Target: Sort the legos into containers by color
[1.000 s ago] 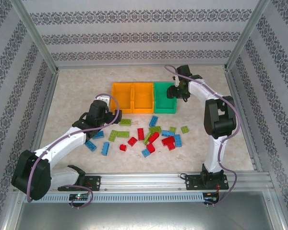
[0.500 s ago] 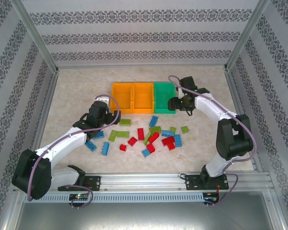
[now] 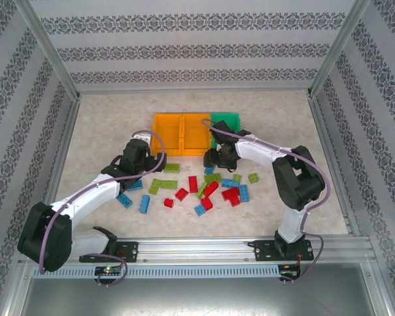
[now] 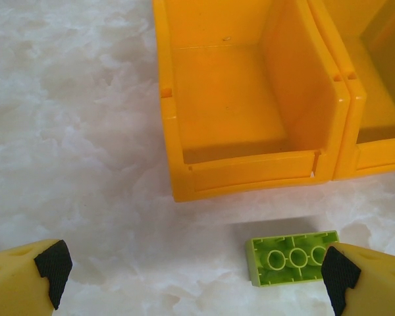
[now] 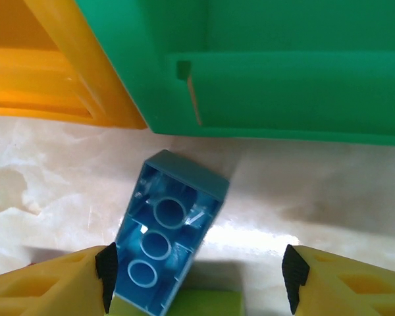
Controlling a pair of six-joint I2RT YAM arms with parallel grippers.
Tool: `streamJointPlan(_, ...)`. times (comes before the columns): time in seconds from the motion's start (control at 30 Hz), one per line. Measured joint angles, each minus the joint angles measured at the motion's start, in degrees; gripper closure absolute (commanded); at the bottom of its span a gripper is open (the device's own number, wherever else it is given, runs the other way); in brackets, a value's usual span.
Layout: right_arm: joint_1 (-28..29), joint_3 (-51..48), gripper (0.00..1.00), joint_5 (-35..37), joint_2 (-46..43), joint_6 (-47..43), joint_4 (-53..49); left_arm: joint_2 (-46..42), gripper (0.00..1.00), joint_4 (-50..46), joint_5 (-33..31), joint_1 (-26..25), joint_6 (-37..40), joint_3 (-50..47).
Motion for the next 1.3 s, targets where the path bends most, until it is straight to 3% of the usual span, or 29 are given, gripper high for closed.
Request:
streamJointPlan(0.33, 1.84, 4.68, 0.36, 0.81, 4.26, 3.54, -0.76, -0.02, 0.01, -0.07, -0.42, 0.0, 0.0, -1.55)
streamJointPlan(0.5, 1.84, 5.84, 0.5, 2.86, 6.12, 3.23, -1.49, -0.07, 0.01, -0.2, -1.16, 0.0, 0.02, -1.62)
streamJointPlan(0.7, 1.92, 6.64, 0.75, 4.28, 6.58, 1.68, -2.51, -0.26, 0.01, -0.24, -1.51, 0.0, 0.02, -1.62)
streamJointPlan(0.93, 2.71, 6.73, 0.79, 4.55, 5.49, 0.46, -2.8, -1.75, 0.01, -1.11, -1.64, 0.0, -0.04, -1.62)
streamJointPlan(1.1, 2.51, 6.73, 0.79, 5.4, -0.96, -0.83, -3.04, -5.51, 0.0, -3.06, -2.23, -0.02, -0.44, -2.14)
streamJointPlan(1.3, -3.61, 10.03, 0.79, 7.23, -4.92, -4.35, -3.23, -11.04, 0.0, -5.64, -4.2, -1.03, -1.25, -3.93)
